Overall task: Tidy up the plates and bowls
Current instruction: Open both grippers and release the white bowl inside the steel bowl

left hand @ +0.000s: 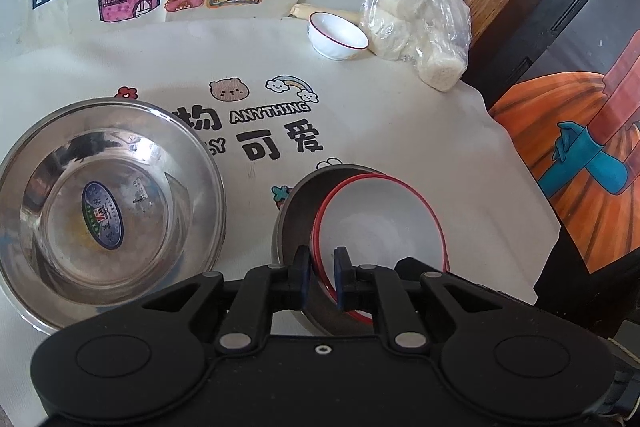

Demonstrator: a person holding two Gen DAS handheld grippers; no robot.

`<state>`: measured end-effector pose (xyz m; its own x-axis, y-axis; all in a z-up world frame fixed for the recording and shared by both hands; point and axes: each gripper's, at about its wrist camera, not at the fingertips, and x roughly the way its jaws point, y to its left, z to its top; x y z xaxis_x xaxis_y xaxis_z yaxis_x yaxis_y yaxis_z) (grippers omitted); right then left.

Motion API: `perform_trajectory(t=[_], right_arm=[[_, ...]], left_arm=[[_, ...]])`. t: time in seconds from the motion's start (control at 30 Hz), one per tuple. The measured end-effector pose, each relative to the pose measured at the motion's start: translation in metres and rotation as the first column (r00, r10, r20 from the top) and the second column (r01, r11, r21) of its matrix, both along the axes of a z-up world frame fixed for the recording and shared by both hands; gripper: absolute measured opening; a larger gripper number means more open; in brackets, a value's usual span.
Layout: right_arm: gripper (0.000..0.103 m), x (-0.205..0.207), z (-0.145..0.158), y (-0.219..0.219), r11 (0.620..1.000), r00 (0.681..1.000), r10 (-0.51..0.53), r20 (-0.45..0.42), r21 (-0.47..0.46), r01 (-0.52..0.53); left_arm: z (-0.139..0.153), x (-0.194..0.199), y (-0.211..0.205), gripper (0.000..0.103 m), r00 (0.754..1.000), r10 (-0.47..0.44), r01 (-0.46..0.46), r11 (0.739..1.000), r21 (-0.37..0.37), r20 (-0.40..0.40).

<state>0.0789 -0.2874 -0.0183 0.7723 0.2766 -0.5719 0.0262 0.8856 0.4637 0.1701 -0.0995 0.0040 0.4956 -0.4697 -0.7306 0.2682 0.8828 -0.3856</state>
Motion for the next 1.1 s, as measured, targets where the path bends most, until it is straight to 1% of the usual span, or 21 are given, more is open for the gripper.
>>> perform_trajectory(t=[0.17,0.33,0.6,0.67,0.73,0.87,1.1], right_arm=[[0.027,0.004,0.002,0.003,1.0,1.0,0.012,-0.005,-0.027,-0.012],[0.029,0.005,0.003,0.004,0.999,1.0,0.024,-0.013,-0.04,-0.025],[0.03,0.005,0.004,0.008,0.996,0.999,0.04,-0.021,-0.074,-0.042],[0.03,0.006,0.004,0.009,0.996,0.999,0.04,-0.024,-0.077,-0.042],[0.03,0.005,0.004,0.009,0.996,0.999,0.042,-0.024,-0.082,-0.044],[0.031,0.005,0.003,0.011,0.994,0.999,0.044,-0.022,-0.102,-0.046],[0.034,0.005,0.003,0.012,0.991,0.998,0.06,-0.023,-0.116,-0.062]], left_arm=[[0.0,0.003,-0.001,0.014,1.0,-0.015,0.015,1.0,0.01,0.004],[0.001,0.004,-0.001,0.017,1.0,-0.022,0.022,1.0,0.002,-0.002],[0.001,0.006,0.0,0.018,1.0,-0.023,0.023,1.0,-0.003,-0.019],[0.001,0.006,-0.001,0.02,0.999,-0.028,0.028,1.0,-0.001,-0.018],[0.002,0.006,-0.002,0.028,0.999,-0.042,0.042,0.999,0.001,-0.014],[0.003,0.005,-0.007,0.031,0.998,-0.065,0.065,0.998,0.023,-0.003],[0.008,0.007,-0.007,0.039,0.997,-0.079,0.079,0.997,0.017,0.0]])
